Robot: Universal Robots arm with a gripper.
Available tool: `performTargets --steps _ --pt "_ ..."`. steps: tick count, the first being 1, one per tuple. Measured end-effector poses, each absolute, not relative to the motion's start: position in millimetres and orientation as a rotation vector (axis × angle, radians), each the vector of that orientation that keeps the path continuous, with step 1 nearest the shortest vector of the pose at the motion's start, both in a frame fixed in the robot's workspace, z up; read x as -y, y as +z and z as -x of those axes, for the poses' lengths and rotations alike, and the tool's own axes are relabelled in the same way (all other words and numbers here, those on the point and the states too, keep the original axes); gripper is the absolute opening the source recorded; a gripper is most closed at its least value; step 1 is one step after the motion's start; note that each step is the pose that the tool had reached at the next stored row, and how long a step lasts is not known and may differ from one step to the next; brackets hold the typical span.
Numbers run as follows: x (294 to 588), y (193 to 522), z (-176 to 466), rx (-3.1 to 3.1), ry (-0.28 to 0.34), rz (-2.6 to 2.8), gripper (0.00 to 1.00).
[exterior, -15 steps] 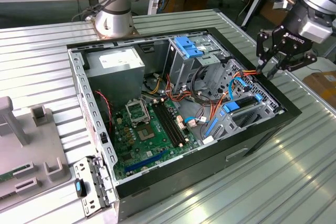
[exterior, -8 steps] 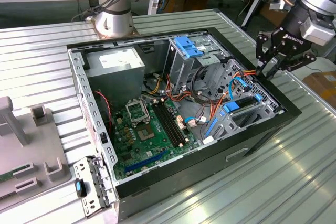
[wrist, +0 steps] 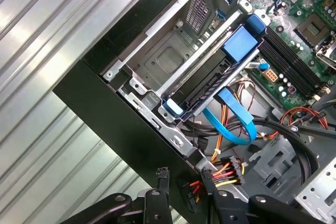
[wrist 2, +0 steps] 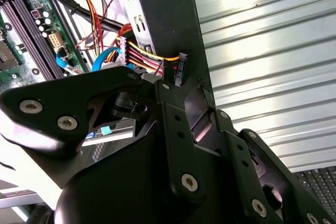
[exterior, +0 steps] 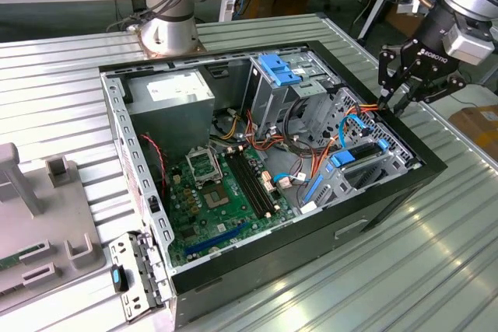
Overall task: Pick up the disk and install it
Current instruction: 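Insert the first disk wire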
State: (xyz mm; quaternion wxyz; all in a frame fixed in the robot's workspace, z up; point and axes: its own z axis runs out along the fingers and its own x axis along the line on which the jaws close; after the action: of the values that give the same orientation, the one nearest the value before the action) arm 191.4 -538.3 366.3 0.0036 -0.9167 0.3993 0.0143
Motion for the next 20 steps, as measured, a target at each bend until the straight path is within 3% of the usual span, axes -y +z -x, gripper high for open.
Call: performTargets --steps 6,7,8,20 --pt "538.3 365.1 -192.6 -1.251 0.045 2.874 0.36" --pt "538.3 365.1 -192.7 -1.251 0.045 2.874 0.35" --pt "538.3 365.1 -192.7 -1.251 0.045 2.874 0.27" --pt "540.8 365.2 -192.8 -1.098 0.045 2.937 0.27"
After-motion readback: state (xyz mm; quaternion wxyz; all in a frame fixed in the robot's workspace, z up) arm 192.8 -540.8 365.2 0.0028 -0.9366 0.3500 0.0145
